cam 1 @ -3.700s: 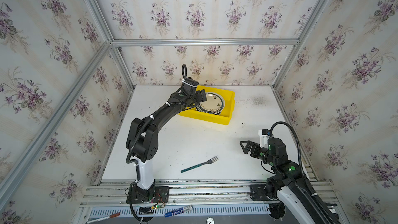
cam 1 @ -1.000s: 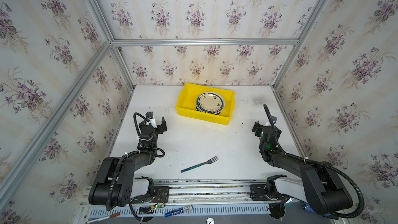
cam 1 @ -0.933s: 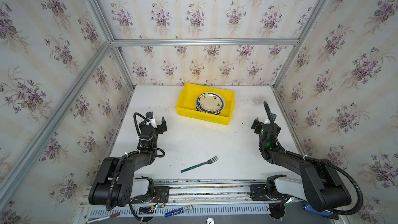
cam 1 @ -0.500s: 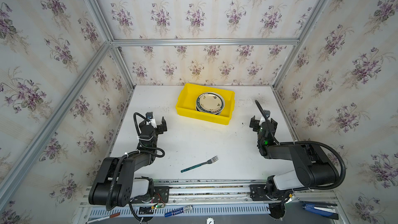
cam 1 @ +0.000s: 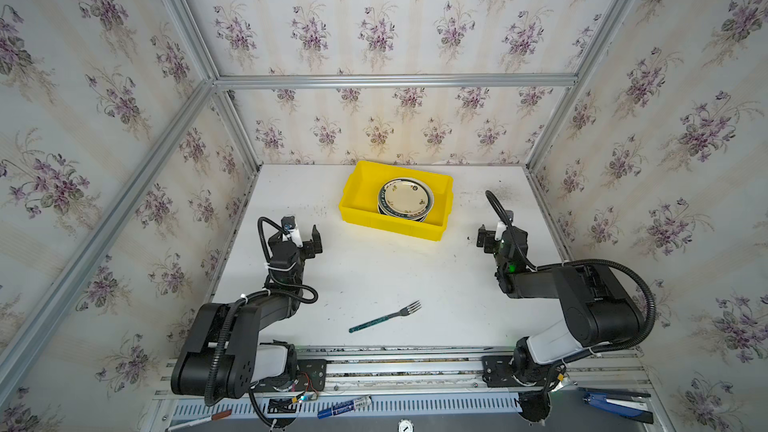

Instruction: Place the plates into the plastic bin on the countertop

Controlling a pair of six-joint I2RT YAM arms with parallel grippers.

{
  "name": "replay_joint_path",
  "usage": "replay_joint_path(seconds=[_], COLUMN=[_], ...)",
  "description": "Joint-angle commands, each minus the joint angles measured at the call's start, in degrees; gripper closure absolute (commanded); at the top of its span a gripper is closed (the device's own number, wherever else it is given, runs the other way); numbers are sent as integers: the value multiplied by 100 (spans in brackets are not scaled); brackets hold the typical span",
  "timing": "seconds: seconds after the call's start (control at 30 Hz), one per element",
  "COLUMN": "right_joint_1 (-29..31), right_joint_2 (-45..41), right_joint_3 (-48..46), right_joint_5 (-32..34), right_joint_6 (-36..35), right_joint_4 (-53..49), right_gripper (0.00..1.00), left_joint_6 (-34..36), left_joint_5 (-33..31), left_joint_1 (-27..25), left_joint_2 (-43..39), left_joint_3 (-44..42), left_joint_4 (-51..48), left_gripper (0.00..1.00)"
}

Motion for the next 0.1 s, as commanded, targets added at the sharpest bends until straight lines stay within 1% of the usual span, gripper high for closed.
replay_joint_path(seconds=[0.0,0.07], right_joint_1=[-7,-5], right_joint_2=[63,-30], right_joint_3=[10,55], right_joint_5=[-56,-78], right_joint_6=[-6,48], right_joint_4=[295,48], right_gripper=[0,0], left_joint_6=[76,73], left_joint_5=[19,19], left_joint_1=[3,-1], left_joint_2=[15,-2], left_joint_3=[55,47], left_joint_4=[163,163], left_gripper=[0,0])
